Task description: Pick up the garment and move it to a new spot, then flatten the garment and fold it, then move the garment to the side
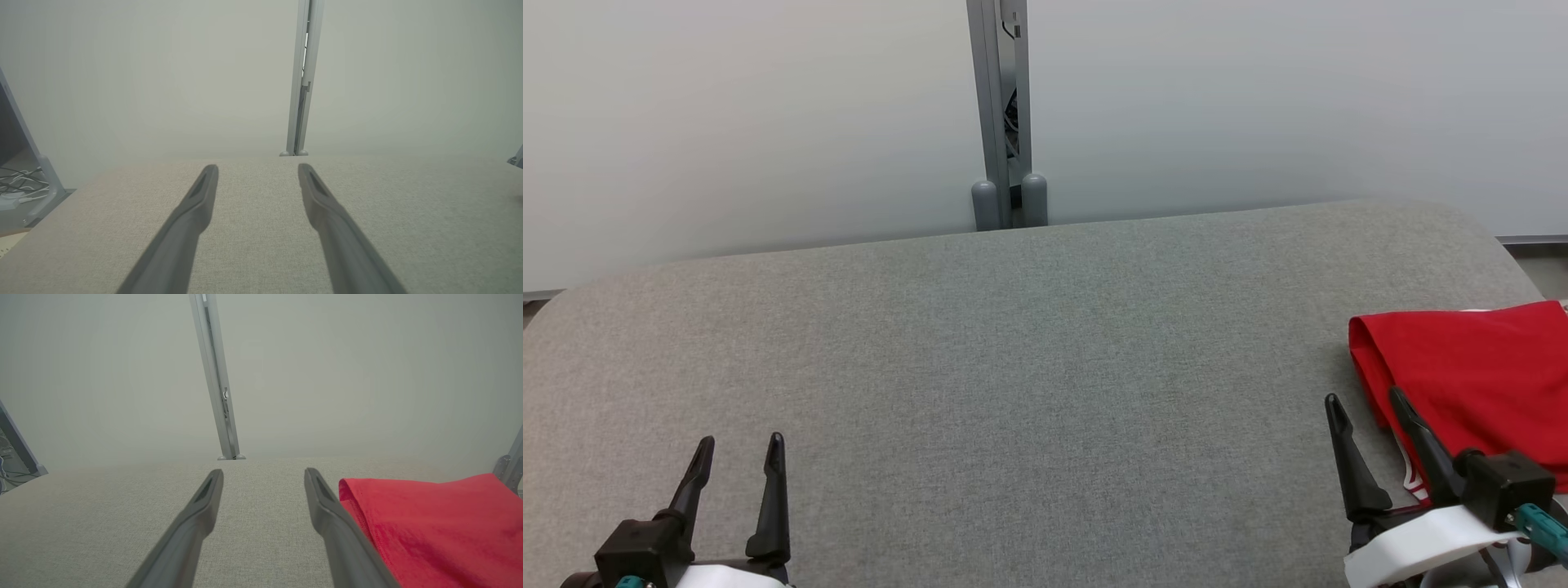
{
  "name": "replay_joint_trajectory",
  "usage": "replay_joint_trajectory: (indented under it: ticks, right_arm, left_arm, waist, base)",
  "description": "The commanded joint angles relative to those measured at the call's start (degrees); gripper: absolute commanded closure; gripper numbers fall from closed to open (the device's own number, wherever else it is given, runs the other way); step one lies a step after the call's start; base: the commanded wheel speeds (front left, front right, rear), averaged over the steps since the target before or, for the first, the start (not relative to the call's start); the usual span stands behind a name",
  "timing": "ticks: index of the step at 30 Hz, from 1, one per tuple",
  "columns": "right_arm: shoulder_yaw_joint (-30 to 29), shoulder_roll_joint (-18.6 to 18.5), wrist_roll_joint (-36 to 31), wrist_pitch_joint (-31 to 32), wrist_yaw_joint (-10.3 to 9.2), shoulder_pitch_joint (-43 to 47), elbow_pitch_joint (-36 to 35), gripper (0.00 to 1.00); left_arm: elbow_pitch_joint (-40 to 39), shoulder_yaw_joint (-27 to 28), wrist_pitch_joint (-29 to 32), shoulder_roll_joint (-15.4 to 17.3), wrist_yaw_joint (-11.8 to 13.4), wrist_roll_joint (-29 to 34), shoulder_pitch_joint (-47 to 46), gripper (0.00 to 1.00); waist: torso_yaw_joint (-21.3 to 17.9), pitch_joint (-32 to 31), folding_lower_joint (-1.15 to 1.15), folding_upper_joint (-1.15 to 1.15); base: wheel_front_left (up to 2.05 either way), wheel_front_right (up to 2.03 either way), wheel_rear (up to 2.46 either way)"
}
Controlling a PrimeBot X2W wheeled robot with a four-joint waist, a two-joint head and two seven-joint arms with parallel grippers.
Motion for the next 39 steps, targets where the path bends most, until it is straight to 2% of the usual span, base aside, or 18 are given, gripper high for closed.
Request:
replay_joint_trajectory:
  ticks: [1,4,5,13,39]
  right_arm:
    - [0.0,0.0,0.4,-0.1,-0.04,0.3,-0.3,0.00]
    - [-0.2,0.0,0.4,-0.1,-0.03,0.3,-0.4,0.00]
    - [-0.2,0.0,0.1,0.0,0.00,0.0,-0.1,1.00]
    - [-2.2,0.3,5.2,2.0,0.00,-0.5,1.5,1.00]
    - [-10.8,0.9,29.5,10.8,-0.01,-3.1,3.6,1.00]
  left_arm:
    - [0.0,0.1,-0.2,0.0,0.2,0.2,-0.4,0.00]
    - [0.0,-0.1,-0.2,0.1,0.1,0.3,-0.7,0.00]
    - [0.0,-0.1,0.0,0.0,0.0,0.1,-0.1,1.00]
    - [1.2,0.2,0.9,-1.9,-1.1,-4.3,-0.5,1.00]
    - [7.0,2.2,3.6,-7.7,-8.4,-25.0,-6.8,1.00]
  waist:
    - [0.0,0.0,0.00,0.00]
    - [0.0,0.0,0.00,0.00]
    - [0.0,0.0,0.00,0.00]
    - [0.1,0.2,0.00,0.00]
    - [0.4,0.8,0.00,0.00]
  base:
    - [0.00,0.00,0.00]
    - [0.00,0.00,0.00]
    - [0.00,0.00,0.00]
    - [0.00,0.00,0.00]
    - [0.00,0.00,0.00]
